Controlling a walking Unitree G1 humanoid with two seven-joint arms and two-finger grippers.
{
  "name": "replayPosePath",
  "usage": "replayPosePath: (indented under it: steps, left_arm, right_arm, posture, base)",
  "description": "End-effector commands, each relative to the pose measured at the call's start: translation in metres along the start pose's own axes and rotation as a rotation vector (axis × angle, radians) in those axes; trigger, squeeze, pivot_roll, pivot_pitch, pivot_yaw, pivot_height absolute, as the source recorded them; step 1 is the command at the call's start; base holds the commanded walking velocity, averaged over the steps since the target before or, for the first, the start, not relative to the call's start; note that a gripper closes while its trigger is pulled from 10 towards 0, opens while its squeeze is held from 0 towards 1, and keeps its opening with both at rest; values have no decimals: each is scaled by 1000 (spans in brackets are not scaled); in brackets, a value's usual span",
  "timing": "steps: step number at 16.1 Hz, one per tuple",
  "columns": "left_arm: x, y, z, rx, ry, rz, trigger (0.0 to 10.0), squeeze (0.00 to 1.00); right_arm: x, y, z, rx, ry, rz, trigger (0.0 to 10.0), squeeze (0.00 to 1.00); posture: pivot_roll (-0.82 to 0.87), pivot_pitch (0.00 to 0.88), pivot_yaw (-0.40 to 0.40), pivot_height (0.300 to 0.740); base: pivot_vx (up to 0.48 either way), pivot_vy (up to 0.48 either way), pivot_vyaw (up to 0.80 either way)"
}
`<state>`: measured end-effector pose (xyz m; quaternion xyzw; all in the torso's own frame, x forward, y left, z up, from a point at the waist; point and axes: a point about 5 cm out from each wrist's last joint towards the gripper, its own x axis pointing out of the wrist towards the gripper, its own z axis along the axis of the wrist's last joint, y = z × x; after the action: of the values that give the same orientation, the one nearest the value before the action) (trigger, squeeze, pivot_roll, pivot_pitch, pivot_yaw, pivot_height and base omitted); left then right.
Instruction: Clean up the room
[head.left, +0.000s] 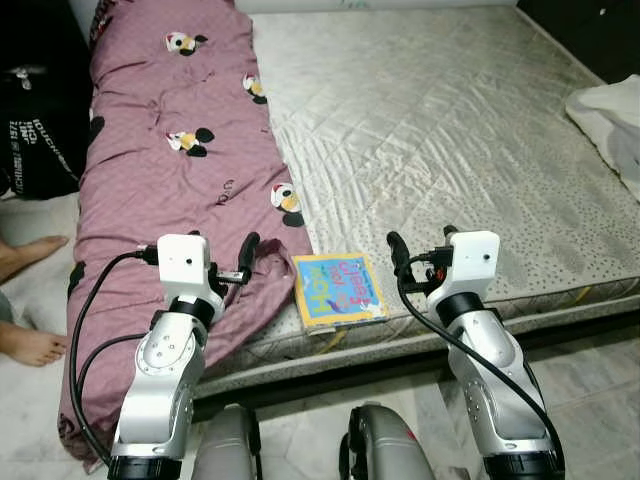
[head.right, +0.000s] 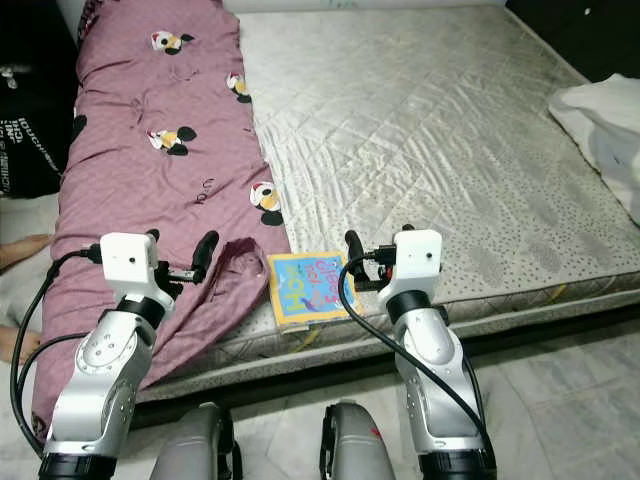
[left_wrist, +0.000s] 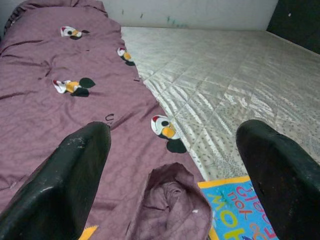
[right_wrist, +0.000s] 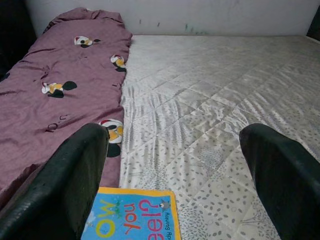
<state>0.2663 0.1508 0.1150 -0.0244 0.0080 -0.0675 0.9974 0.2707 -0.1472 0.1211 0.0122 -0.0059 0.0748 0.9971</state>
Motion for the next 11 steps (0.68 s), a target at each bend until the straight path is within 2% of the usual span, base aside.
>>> replayPosePath:
  steps: [1,4,11]
  left_arm:
    - [0,3,6,12,-9,15,10000,0]
    - [-2,6,7,18,-10,28,10000,0]
    - [-2,5,9,20,-25,31,10000,0]
  right_arm:
    - [-1,-3,2,-7,-8,-3,10000,0]
    - [-1,-3,3,-8,-15,-1,10000,0]
    - [2,-3,3,-11,-12,1,10000,0]
  posture:
    - [-20,154,-51,656]
    - [-17,161,-54,631]
    - [-19,155,-59,631]
  base:
    - [0,0,0]
    - [0,0,0]
    - [0,0,0]
